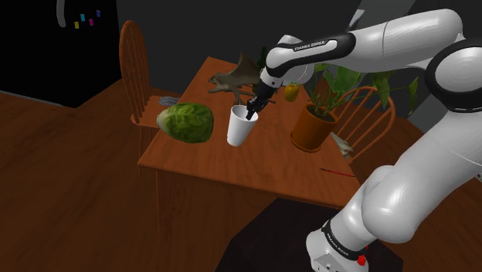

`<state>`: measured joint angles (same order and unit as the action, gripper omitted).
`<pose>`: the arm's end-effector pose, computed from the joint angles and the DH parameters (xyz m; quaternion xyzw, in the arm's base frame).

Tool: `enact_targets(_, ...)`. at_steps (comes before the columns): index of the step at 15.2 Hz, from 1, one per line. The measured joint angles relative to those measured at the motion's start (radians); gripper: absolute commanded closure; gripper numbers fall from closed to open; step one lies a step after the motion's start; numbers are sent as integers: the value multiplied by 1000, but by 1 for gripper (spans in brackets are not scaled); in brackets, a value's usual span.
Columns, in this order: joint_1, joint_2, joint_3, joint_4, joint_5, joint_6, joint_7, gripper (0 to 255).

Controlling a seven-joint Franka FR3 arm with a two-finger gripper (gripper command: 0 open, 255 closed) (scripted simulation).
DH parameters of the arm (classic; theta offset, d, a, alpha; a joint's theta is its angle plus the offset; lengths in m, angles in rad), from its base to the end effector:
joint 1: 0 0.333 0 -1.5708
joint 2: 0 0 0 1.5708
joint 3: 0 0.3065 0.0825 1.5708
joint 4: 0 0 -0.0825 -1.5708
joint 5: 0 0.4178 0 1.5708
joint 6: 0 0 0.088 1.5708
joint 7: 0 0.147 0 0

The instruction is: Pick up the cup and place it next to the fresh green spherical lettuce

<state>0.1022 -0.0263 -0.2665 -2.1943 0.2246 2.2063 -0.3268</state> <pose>0.5556 -0.0771 0.3323 -0.9952 -0.0160 -0.0408 0.0876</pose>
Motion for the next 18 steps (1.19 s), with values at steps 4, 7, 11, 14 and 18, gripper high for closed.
enact_targets(4, 1, 20, 0, -19, 13, 37, -14, 255)
enact_targets(7, 1, 21, 0, -21, 14, 41, -15, 255)
enact_targets(11, 1, 21, 0, -21, 15, 41, -15, 0)
enact_targets(14, 1, 21, 0, -21, 15, 41, -15, 0)
enact_targets(18, -3, 2, -4, -2, 2, 5, -9, 0)
